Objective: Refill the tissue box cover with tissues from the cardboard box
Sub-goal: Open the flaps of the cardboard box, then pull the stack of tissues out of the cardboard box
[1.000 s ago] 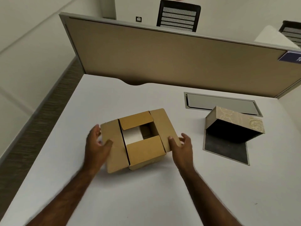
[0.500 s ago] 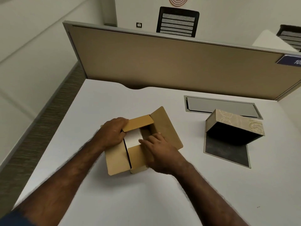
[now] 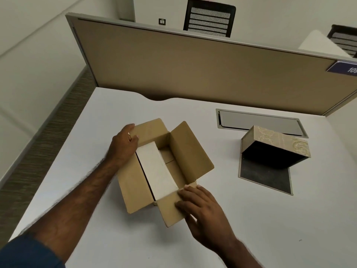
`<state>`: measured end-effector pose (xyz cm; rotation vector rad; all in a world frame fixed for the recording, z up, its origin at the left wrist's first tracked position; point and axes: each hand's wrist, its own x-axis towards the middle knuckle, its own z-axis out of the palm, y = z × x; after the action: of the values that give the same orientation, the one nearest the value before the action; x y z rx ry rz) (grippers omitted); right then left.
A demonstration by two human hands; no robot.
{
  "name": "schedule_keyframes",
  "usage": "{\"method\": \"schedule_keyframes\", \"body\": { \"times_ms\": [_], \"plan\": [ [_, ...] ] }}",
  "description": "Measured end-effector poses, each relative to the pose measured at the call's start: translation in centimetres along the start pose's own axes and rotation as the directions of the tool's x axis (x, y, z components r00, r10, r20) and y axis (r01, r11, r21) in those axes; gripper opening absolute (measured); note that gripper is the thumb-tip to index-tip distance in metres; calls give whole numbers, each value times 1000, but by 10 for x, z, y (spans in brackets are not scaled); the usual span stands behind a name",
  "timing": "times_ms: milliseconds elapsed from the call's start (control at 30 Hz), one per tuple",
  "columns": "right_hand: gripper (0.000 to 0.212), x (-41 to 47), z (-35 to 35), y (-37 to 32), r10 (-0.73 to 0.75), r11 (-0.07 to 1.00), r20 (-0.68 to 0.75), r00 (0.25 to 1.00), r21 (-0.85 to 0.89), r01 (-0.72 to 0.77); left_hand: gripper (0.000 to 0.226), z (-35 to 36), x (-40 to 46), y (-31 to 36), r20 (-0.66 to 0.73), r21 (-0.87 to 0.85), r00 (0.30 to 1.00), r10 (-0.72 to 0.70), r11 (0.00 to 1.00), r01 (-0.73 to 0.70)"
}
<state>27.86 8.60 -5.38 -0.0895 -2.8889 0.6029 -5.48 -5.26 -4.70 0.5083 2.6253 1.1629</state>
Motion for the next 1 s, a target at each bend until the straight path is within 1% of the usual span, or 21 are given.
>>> {"method": "schedule_keyframes", "body": {
  "times_ms": [67,133,200,267,333,400,433,467,533,567,633,667,733,767,800,867,900,1000],
  "plan": [
    [34,-5,5,-1,21,1000,43,999,-6,-21,38,4,4,-5,40,10,999,-21,1000,20],
    [42,-4,2,-5,25,1000,86,996,-21,-23,37,7,4,-7,56,41,998,-14,999,12],
    [55,4,-7,-9,66,998,98,993,-5,-66,39,4,-2,-8,21,138,999,34,990,-36],
    [59,18,-21,-15,172,981,48,984,80,-175,40,0,-11,-11,-58,245,991,120,964,-103],
    [61,40,-34,-18,320,928,33,947,193,-320,39,-3,-24,-14,-113,284,969,219,942,-179],
    [73,71,-44,-16,432,841,132,892,297,-452,41,-4,-36,-15,-137,314,945,296,918,-242],
    [77,87,-46,-12,459,795,206,864,339,-504,43,-4,-42,-15,-136,347,935,328,900,-265],
    [76,104,-46,-9,465,758,280,840,364,-541,43,-4,-47,-15,-128,382,927,353,880,-283],
    [59,136,-37,-1,454,748,382,805,327,-578,38,-3,-52,-14,-108,413,921,375,860,-301],
    [56,149,-30,2,461,748,422,781,290,-598,35,-2,-54,-13,-102,411,923,372,860,-302],
    [80,172,-13,7,498,697,507,704,249,-672,33,-2,-55,-10,-96,412,928,359,864,-291],
    [85,181,-4,8,525,665,543,656,220,-714,32,-2,-56,-9,-97,416,931,352,864,-283],
    [71,191,13,12,564,628,594,573,141,-765,30,-2,-56,-8,-104,419,936,337,868,-266],
    [69,194,19,13,574,622,613,543,105,-776,28,-2,-57,-8,-107,414,938,329,873,-259],
    [73,196,24,13,575,614,630,522,89,-784,27,-2,-56,-8,-110,405,942,318,879,-250],
    [88,197,31,14,565,589,651,506,111,-801,25,-1,-56,-9,-113,385,948,297,893,-234],
    [92,197,34,14,566,577,654,502,120,-808,25,-1,-56,-9,-113,371,951,288,900,-228],
    [97,199,38,13,569,563,656,496,129,-816,30,1,-55,-9,-106,336,959,263,917,-214]
  ]
}}
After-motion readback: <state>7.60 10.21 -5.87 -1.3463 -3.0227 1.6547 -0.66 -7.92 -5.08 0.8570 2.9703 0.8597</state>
